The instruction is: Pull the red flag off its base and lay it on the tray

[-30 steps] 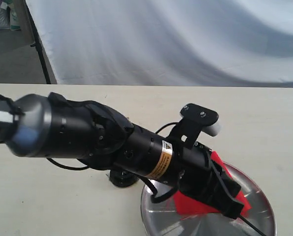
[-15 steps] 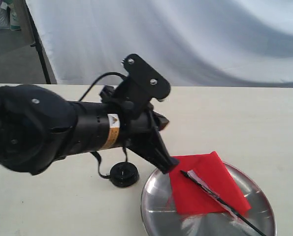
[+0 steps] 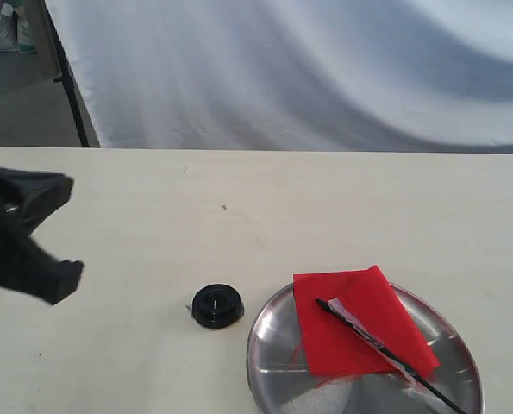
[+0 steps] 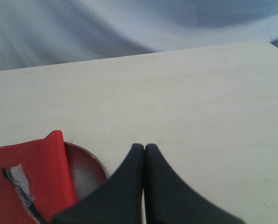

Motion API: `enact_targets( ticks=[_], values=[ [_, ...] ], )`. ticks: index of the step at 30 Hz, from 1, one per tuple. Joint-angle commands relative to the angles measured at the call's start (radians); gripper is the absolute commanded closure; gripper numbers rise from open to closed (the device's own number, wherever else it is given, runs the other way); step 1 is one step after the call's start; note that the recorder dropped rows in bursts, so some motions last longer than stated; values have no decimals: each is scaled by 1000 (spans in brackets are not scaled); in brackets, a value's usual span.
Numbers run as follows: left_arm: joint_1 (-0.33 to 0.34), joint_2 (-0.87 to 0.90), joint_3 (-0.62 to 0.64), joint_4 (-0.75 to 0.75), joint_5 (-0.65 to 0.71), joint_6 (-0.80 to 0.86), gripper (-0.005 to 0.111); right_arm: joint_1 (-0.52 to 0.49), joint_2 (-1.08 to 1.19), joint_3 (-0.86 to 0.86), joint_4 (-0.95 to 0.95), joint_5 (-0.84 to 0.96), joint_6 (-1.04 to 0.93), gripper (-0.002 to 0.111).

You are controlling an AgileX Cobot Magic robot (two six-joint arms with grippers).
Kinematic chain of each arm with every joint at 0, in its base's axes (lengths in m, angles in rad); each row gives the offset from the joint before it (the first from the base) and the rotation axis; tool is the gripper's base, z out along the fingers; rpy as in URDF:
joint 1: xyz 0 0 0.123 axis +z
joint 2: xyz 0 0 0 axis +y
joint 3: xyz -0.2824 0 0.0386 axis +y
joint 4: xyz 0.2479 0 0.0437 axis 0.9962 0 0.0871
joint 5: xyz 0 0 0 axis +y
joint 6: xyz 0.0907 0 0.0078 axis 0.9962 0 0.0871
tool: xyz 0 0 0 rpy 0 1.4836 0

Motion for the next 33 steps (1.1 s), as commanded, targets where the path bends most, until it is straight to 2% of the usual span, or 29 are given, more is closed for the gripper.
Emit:
enact_targets(
  ticks=[1, 5, 10, 15, 22, 33],
  values=[
    [2, -254, 161, -179, -69, 38, 107, -3, -4, -3, -1, -3, -3, 109],
    [2, -512, 271, -339, -239, 38, 107, -3, -4, -3, -1, -3, -3, 109],
    [2, -665, 402, -445, -235, 38, 107, -3, -4, -3, -1, -3, -3, 109],
    [2, -697, 467, -589, -235, 38, 107, -3, -4, -3, -1, -3, -3, 109],
    [2, -697, 467, -589, -306, 38, 107, -3, -4, -3, -1, -3, -3, 109],
    [2, -697, 467, -589, -291, 38, 107, -3, -4, -3, -1, -6, -3, 109]
  ],
)
